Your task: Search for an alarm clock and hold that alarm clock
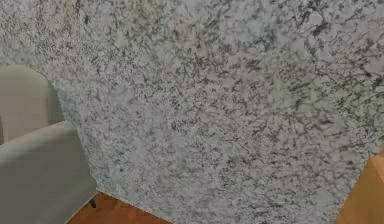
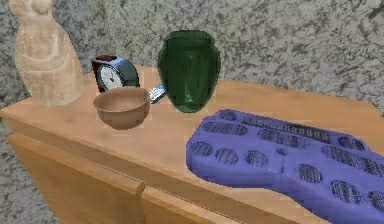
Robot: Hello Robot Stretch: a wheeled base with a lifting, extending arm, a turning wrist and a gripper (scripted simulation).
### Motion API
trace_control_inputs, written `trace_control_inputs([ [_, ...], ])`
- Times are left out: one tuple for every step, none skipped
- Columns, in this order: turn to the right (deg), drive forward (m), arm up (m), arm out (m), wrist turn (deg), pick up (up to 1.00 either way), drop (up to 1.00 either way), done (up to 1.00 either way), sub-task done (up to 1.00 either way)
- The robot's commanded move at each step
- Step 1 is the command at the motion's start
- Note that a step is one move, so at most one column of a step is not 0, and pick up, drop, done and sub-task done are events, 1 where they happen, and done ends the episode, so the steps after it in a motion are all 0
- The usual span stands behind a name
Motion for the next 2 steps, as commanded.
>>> trace_control_inputs([
  [-15.0, 0.0, 0.0, 0.0, 0.0, 0.0, 0.0, 0.0, 0.0],
  [0.0, 0.0, 0.5, 0.0, 0.0, 0.0, 0.0, 0.0, 0.0],
])
